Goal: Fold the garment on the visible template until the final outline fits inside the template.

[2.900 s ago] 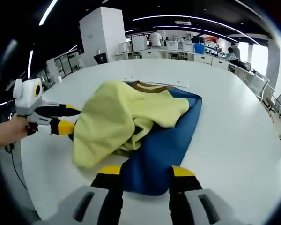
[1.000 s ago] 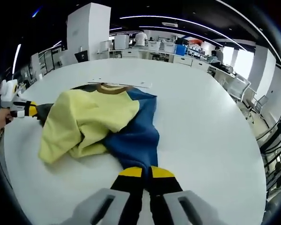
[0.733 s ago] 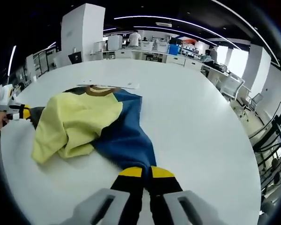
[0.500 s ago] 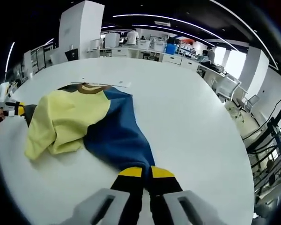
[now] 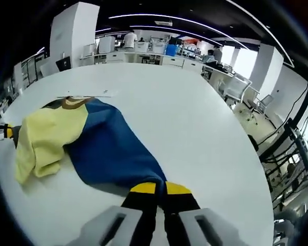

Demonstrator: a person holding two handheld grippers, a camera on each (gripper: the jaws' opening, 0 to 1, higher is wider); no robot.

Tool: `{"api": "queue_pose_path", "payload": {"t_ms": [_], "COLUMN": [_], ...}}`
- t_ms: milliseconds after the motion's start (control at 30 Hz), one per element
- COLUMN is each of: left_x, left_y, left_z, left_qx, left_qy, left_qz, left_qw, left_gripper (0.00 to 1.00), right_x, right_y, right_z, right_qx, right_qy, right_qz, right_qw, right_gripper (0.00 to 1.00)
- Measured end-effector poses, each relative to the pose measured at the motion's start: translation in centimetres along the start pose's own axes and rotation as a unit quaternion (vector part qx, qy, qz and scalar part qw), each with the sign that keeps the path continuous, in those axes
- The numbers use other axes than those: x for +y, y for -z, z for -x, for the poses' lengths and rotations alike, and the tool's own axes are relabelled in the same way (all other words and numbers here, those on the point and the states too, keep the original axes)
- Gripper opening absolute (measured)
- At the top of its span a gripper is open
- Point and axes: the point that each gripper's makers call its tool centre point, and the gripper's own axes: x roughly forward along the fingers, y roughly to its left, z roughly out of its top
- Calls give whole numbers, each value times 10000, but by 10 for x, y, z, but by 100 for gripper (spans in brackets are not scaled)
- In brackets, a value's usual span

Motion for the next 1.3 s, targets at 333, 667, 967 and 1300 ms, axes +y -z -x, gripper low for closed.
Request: {"api": "queue_pose_path", "payload": {"t_ms": [333, 667, 967, 1300], "left_x": [18, 36, 51, 63], "left_y": [5, 10, 10, 14], "left_z": [-6, -9, -12, -12], "left_qx": [91, 247, 344, 409], "left_qy": [-101, -195, -312, -424], "left_qz": [90, -99, -196, -153], "left_qw": [9999, 9995, 9987, 9981], "left_gripper": [2, 2, 2, 2], "right_x": [-19, -34, -40, -42], "right_y": [-9, -9, -9, -7], "right_z": [-12, -22, -26, -27], "right_qx": [74, 199, 255, 276], "right_qy": [170, 245, 288, 236], "right_qz": [-23, 87, 117, 102], "right_qw": [9998, 9995, 9992, 9993], "right_gripper": [0, 0, 0, 0]}}
